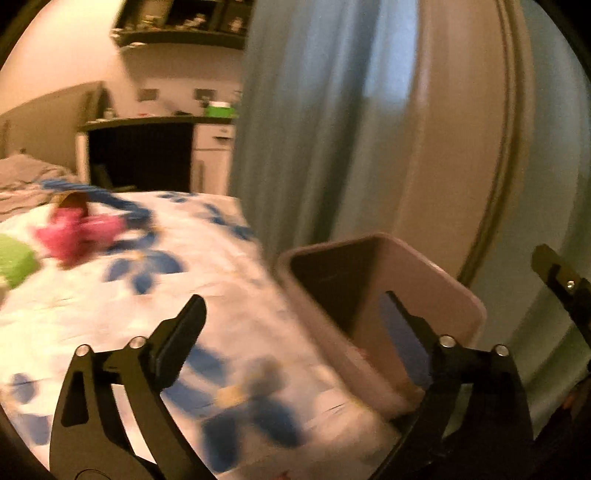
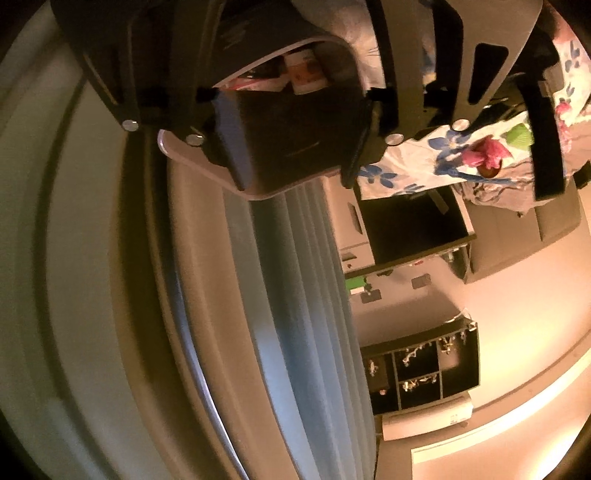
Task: Collect trash
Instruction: 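Open the right tool to drop the red bag while the left tool releases the cup, then move both open tools back over the trash on the bed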
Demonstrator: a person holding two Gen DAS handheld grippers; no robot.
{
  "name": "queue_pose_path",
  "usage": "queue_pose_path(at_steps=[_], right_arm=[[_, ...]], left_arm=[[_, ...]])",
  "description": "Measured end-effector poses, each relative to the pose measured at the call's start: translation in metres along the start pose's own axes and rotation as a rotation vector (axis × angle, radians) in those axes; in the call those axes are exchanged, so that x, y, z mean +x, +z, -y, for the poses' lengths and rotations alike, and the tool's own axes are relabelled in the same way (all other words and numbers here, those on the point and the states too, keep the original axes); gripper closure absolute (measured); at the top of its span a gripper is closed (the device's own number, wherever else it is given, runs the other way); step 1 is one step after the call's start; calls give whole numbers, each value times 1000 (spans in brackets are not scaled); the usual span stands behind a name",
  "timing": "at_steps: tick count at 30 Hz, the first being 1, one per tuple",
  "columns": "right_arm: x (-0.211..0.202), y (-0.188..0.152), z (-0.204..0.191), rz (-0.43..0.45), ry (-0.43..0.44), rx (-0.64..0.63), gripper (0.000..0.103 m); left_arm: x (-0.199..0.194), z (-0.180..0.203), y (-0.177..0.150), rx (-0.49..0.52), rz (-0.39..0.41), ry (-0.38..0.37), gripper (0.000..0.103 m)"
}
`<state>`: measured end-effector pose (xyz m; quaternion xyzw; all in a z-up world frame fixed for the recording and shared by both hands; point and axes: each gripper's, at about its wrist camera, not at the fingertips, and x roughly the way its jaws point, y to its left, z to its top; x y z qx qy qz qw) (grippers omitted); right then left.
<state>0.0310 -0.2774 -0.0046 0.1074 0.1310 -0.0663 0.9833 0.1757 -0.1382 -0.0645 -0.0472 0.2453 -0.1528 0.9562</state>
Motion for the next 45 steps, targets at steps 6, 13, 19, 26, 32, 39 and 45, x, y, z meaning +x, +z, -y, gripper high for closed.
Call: queue_pose_path(at_steps=[6,13,19,26,32,39,45], right_arm=[[-3,-5,-31,-11,54,-2,35],[-5,-18,-85,-32,146,-47,28],[-6,-24,-130,-50,219,-87,25],[-4,-34,-182,-74,297,-145,19],[7,-49,-236,-124,376,-216,16],[19,-68,-300,-181,472,-289,15],[32,-82,-350,-230,539,-324,15]], left_arm=[[-55,-61,-6,-61,71,185,6],[-109,-141,-11,-144,95,398,6],[-148,-199,-18,-234,106,517,6],[-184,-245,-28,-301,135,605,6],[-206,-281,-33,-352,159,672,6],[-227,-320,-41,-407,174,755,6],[-240,-346,-48,-439,184,795,6]])
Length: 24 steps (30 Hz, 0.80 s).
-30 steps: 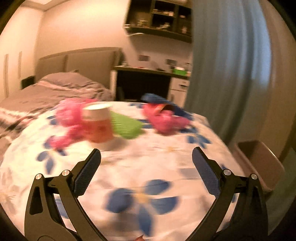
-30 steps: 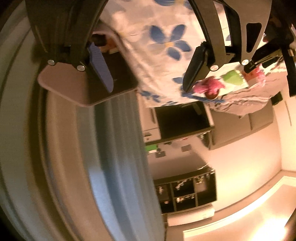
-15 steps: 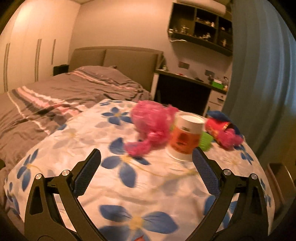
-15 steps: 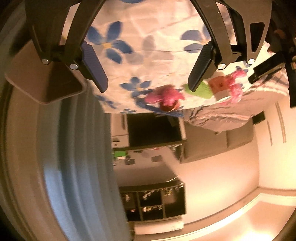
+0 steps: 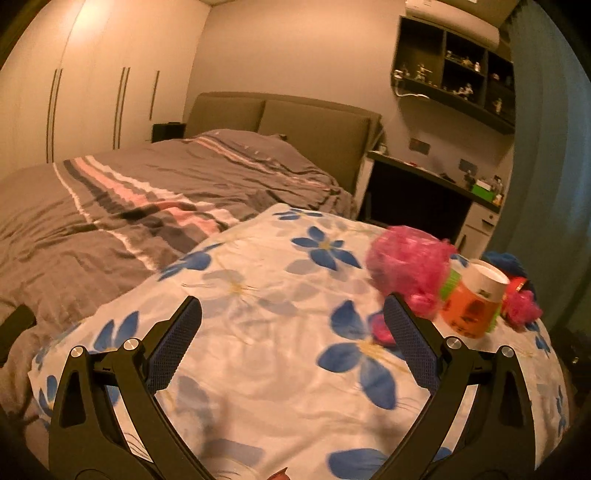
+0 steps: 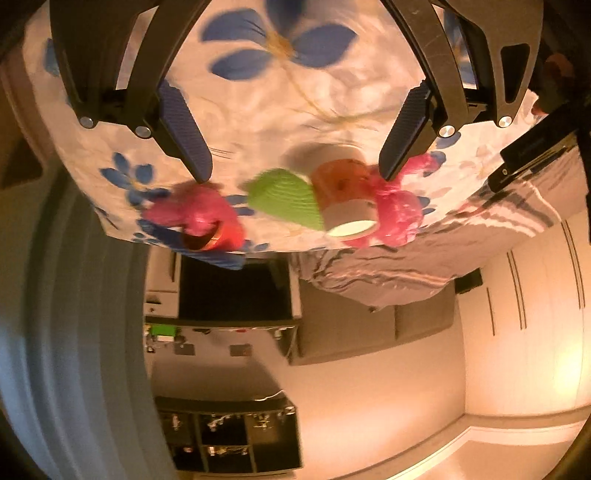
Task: Collect trash
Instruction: 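Move both open tools back over the trash on the bed, then grasp the pink plastic bag with the left tool while the right tool grasps the white cup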
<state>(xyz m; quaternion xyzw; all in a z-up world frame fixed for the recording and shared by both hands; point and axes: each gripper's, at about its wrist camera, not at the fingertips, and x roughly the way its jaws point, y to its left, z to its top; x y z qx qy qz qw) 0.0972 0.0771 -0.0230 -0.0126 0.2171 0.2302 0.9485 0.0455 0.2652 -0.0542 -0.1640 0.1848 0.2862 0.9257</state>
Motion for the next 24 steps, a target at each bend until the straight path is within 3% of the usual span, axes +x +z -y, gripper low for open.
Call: queue_pose_path(at_steps=[11,19,24], right_arm=[[55,18,-39,-53,-12,-66,15],[84,26,-50,-106,-26,-74,15],[93,28,-52,-134,-15,-81,30]], left_arm=[[16,-26,15,-30,15,31,6],[20,-24,18,-21,12,20,6],[23,-20,18,-9,7,9,6]])
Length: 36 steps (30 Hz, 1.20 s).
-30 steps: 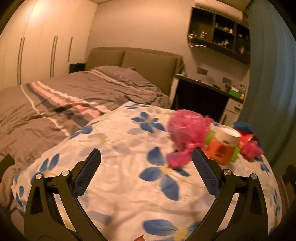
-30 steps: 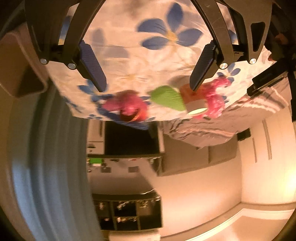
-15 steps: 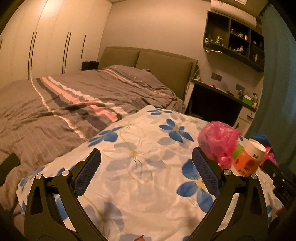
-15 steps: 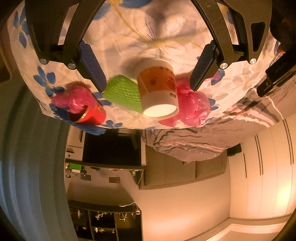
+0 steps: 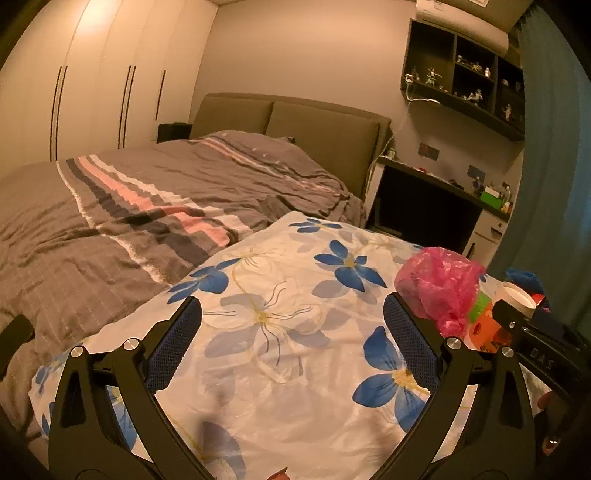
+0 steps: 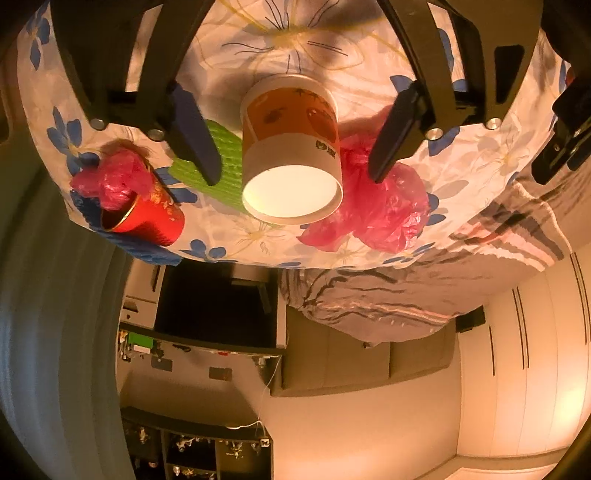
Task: Collect trash
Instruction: 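Grasp the pink plastic bag with the left tool while the right tool grasps the white cup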
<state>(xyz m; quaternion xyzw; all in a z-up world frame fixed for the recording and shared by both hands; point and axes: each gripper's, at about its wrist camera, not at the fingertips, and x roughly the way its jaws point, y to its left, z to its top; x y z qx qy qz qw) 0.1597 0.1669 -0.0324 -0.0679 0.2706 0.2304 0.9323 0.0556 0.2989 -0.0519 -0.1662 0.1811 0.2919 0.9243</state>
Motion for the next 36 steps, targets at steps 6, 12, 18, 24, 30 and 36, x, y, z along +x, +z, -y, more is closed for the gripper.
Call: queue_pose_path(at_steps=[6,12,18,24,30,36], right_arm=[[2,-3,2,-21,15,2,48],[-22,-6,15,49,5,32,49],[-64,-16,53,130,-69,88,49],[-99,-28,86,178,-138,106,48],[-118,-40,116,175,-155,144,48],[-130,-52,132,172,-168,169,48]], left_arm=[[1,9,0,17,-4,-22,6],[-1,29,1,56,-2,-85,6],[5,71,0,105,-12,-185,6],[38,115,0,140,-79,-276,14],[81,135,-6,143,-257,-293,36],[93,135,-15,144,-314,-312,73]])
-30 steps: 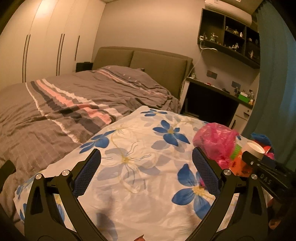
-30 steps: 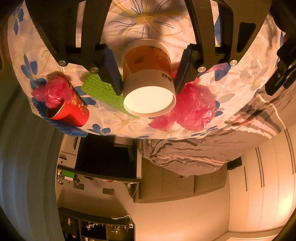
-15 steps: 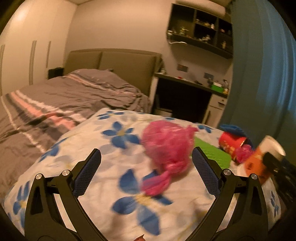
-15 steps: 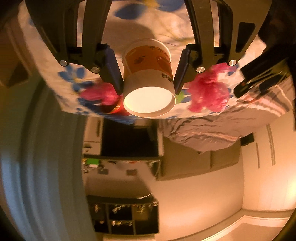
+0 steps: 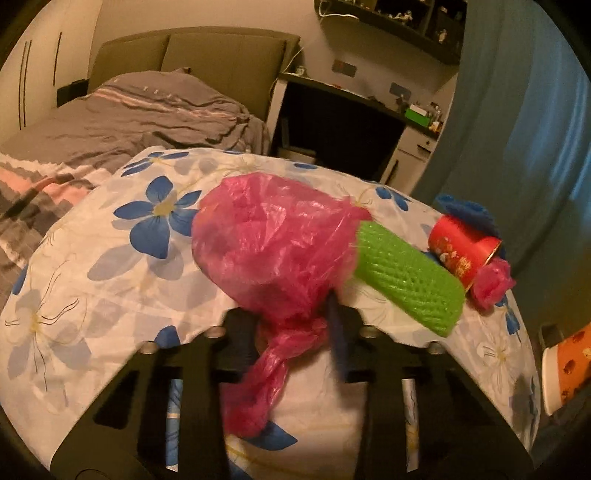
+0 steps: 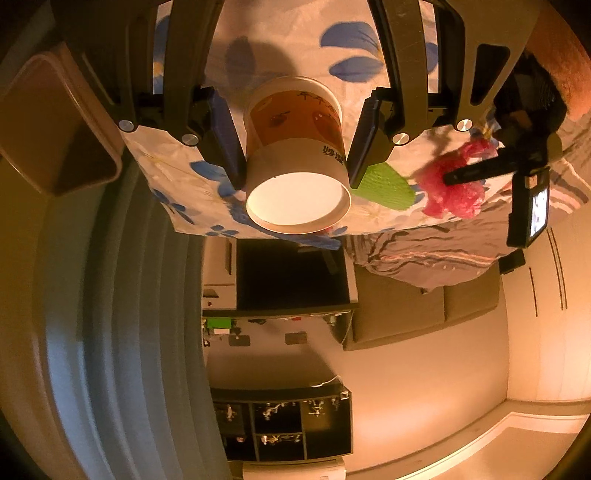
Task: Collect trash
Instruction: 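Grasp the pink plastic bag with the left tool while the right tool grasps the white cup, then carry the pink bag and white cup over the grey wastebasket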
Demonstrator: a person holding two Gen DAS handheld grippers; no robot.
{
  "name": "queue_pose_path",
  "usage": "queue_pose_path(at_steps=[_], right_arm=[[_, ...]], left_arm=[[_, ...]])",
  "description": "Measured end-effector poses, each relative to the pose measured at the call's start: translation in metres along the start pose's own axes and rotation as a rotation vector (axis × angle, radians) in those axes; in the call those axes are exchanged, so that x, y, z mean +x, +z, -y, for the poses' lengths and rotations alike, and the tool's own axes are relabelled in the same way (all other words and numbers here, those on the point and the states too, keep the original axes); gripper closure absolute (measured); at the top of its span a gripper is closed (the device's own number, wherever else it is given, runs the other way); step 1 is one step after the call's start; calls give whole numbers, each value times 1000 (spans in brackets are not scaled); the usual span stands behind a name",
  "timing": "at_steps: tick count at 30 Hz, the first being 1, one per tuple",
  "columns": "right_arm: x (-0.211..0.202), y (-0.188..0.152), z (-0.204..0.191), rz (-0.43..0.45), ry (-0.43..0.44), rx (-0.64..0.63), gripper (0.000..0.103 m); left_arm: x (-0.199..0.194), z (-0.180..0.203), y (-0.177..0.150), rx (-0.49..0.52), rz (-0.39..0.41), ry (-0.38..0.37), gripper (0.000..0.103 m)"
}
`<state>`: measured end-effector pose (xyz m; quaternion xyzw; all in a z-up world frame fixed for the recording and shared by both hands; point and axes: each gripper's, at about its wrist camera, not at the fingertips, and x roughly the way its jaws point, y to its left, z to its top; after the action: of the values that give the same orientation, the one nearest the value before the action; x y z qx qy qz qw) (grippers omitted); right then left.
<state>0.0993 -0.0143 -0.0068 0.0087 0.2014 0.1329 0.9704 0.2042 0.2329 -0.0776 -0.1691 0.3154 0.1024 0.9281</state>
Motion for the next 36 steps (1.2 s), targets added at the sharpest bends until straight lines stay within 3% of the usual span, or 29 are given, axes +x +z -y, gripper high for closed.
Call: queue_pose_path(at_steps=[5,18,36], right_arm=[[-12,-4,16,4,-17,21,48],[-72,-11,54,77,-102,62,48],[-129,-20,125,150,-239,116,48]], left_arm=[[-27,4,-8,5,73,28,75],[-134,88,-62,145,228,-95,75],[-162,205,-100,295,228,-290,75]])
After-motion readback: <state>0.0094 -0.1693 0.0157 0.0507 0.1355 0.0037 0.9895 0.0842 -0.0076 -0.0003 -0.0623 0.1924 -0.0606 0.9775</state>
